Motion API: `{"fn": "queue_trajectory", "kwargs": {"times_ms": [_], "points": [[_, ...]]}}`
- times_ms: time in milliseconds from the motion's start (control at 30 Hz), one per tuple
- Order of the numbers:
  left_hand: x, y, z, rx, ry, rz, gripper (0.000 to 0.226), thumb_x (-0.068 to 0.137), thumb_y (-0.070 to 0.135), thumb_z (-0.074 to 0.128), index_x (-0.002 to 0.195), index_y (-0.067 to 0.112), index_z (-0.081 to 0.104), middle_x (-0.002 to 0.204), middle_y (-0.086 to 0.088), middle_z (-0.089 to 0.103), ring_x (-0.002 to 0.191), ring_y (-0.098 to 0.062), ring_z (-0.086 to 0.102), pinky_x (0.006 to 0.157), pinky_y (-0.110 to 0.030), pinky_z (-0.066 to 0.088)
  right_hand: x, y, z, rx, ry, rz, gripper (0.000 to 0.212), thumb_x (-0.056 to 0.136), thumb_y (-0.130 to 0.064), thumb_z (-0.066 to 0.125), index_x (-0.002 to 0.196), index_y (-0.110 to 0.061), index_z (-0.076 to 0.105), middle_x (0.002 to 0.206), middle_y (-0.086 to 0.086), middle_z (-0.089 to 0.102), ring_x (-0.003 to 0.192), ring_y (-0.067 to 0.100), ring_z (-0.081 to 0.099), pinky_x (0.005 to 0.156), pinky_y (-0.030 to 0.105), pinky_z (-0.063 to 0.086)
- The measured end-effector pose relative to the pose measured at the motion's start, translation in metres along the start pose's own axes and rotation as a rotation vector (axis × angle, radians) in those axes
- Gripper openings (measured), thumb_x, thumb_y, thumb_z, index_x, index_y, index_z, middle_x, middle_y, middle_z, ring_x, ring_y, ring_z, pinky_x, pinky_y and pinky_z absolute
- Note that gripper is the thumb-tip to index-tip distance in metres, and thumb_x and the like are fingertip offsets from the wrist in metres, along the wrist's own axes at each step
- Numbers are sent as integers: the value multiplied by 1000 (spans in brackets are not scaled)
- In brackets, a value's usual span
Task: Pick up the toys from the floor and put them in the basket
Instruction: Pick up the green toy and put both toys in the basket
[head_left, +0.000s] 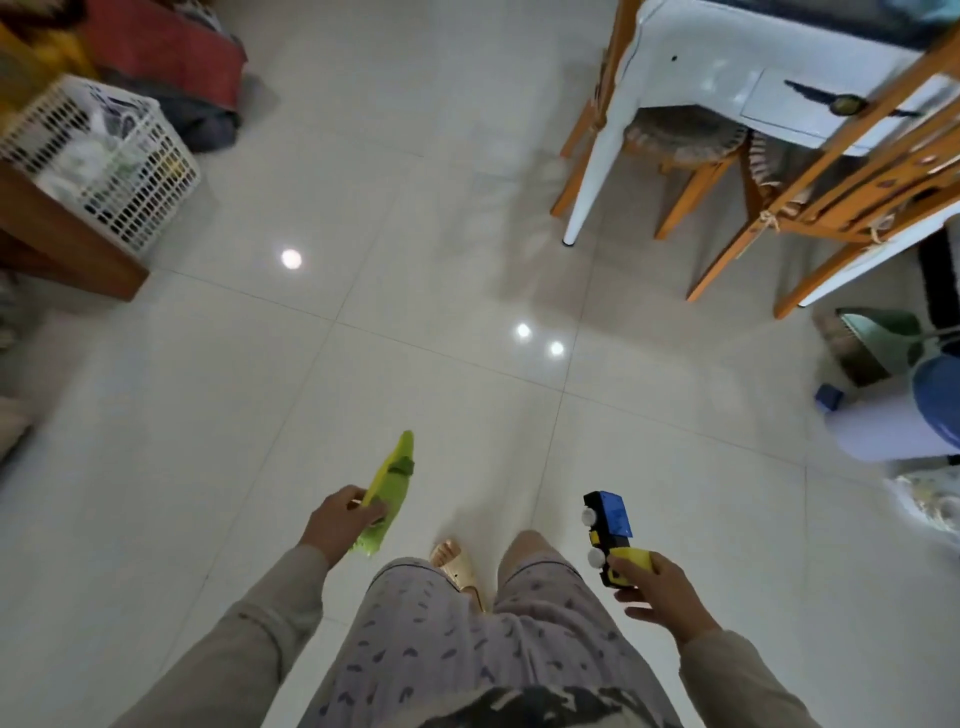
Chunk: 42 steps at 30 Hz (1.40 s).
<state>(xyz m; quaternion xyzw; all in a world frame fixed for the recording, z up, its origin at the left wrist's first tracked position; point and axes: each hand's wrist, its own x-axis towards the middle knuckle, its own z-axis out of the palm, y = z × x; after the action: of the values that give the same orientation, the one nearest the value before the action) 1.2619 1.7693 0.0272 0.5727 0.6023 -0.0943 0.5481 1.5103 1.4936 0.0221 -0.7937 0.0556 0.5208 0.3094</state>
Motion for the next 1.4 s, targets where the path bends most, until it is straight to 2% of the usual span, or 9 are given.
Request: {"fn": "queue_trajectory", "kwargs": {"times_ms": [100,233,500,667,867,1000,1100,1233,1400], "points": [[20,35,-14,-96,16,-2,41,61,38,57,91,10,60,89,-10,61,80,-25,54,56,-27,39,20,-35,-2,-3,4,7,13,86,-22,64,94,-14,59,84,10,65,77,28,61,68,33,49],[50,64,-26,-212,63,-32,42,61,39,56,92,12,61,90,-11,61,79,-26,53,56,-27,39,57,-98,5,-67,-28,-8,8,85,-21,64,84,-17,58,80,9,64,74,27,60,67,33,49],[100,93,-40,-323,178,-225,58,60,40,57,103,0,64,107,-24,66,98,-39,61,70,-34,41,132,-269,31,-256,-180,-88,26,85,-20,65,105,-5,59,85,13,63,74,27,57,66,33,48],[131,109,-54,-402,291,-344,30,87,19,61,107,-4,63,111,-25,64,86,-30,56,70,-32,40,160,-370,53,-328,-274,-170,29,86,-22,63,109,-5,55,87,10,64,76,25,59,66,33,49],[164,125,-78,-527,367,-422,28,87,18,61,105,-3,63,109,-26,66,95,-37,63,78,-40,46,186,-455,87,-503,-359,-261,10,84,-24,64,89,-19,58,81,3,67,73,20,62,66,31,50],[198,138,-101,-591,373,-463,26,87,16,62,104,-4,62,108,-29,67,101,-43,64,90,-51,49,212,-502,117,-595,-383,-255,17,83,-27,65,95,-17,59,82,3,68,74,20,63,66,30,51],[228,160,-128,-643,364,-437,26,84,19,65,98,-3,63,106,-31,68,99,-43,65,79,-47,49,231,-537,142,-625,-372,-243,7,83,-25,65,83,-21,59,76,2,67,71,20,61,65,31,49],[261,204,-183,-602,319,-375,45,59,38,58,90,7,63,96,-20,65,87,-32,59,70,-33,39,250,-589,176,-631,-329,-174,10,84,-19,63,76,-19,57,75,8,64,71,25,59,65,33,49],[309,254,-267,-531,286,-278,46,61,40,57,95,10,63,91,-14,64,81,-25,55,60,-28,38,272,-658,213,-612,-287,-142,8,85,-18,63,79,-17,57,76,10,64,69,26,60,63,32,49]]}}
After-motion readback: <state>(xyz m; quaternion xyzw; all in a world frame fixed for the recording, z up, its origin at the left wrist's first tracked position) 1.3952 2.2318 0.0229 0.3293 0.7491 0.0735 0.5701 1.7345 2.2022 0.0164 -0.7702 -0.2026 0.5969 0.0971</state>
